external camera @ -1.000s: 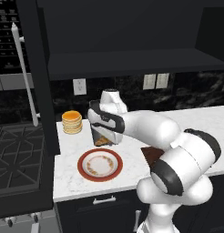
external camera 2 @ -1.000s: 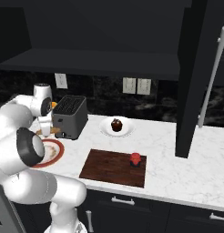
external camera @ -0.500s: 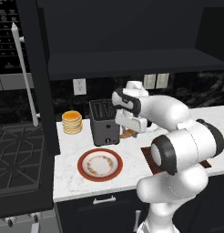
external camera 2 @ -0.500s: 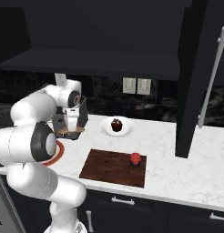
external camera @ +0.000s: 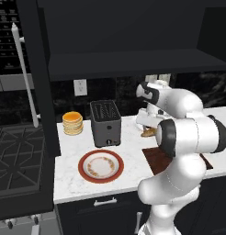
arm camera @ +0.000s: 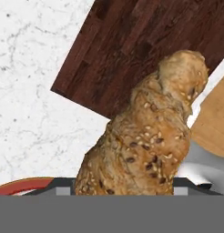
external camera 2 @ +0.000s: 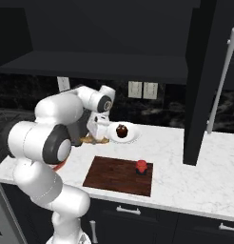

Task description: From the different types of pastries on the counter, select a croissant and place it on the cutting board. Then retrieve a jar of jam from the cabinet and place it alongside the croissant on the cutting board.

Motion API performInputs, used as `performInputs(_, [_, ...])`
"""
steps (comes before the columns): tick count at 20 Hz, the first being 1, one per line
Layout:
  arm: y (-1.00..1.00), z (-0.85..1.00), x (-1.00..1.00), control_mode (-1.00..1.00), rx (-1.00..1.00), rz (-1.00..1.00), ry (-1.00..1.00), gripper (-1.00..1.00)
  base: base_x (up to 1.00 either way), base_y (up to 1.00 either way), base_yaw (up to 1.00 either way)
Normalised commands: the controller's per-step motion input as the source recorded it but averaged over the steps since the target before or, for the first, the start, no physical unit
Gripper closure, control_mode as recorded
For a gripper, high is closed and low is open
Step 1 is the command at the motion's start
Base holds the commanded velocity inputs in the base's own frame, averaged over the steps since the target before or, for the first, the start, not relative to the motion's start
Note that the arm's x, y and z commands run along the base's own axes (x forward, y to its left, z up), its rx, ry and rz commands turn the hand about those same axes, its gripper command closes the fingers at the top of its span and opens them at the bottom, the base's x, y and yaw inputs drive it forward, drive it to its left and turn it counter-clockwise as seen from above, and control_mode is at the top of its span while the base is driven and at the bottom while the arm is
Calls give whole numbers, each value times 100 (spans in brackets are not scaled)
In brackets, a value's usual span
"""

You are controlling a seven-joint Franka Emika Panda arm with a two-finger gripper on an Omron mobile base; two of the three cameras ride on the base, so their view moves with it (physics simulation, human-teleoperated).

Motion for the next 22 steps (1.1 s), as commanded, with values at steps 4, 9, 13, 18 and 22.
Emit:
performInputs(4, [-52, -100, -100, -100, 2, -7, -23, 100, 0, 0, 0])
performInputs(9, [-21, -67, -65, -100, 7, -6, -12, 100, 0, 0, 0])
performInputs(13, [-15, -3, 69, -100, 3, -3, -6, 100, 0, 0, 0])
performInputs(18, [-25, 0, 54, -100, 0, 0, -5, 100, 0, 0, 0])
performInputs(22, [-31, -19, 11, -100, 0, 0, 0, 100, 0, 0, 0])
